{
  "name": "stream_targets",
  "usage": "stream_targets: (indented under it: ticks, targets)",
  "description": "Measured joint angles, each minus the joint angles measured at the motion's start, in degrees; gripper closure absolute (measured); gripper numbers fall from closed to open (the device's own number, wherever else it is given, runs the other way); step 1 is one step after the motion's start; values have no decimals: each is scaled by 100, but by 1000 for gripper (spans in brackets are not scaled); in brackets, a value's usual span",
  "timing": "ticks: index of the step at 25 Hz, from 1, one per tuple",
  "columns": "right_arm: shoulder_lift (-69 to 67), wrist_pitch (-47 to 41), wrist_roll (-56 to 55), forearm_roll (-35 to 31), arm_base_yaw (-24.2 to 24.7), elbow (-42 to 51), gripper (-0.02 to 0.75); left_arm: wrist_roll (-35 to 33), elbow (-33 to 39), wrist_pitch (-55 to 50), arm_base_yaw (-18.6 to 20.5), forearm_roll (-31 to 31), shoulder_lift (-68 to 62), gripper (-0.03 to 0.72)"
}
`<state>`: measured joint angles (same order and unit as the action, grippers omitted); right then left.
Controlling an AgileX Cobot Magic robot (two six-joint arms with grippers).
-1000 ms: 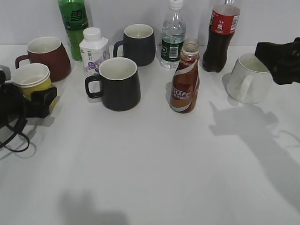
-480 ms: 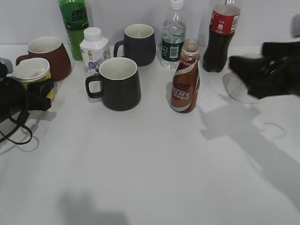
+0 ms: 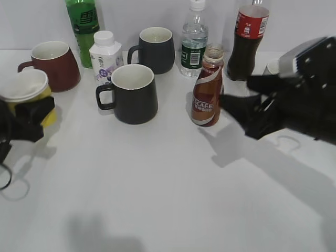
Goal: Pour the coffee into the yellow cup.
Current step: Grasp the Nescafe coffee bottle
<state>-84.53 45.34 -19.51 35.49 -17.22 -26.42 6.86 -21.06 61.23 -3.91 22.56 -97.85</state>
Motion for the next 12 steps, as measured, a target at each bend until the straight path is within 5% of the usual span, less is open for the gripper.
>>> stream_targets:
  ticks: [12]
  targets:
    - [-1666, 240, -24, 21, -74, -729, 149, 1165, 520, 303, -100, 2034, 832, 309]
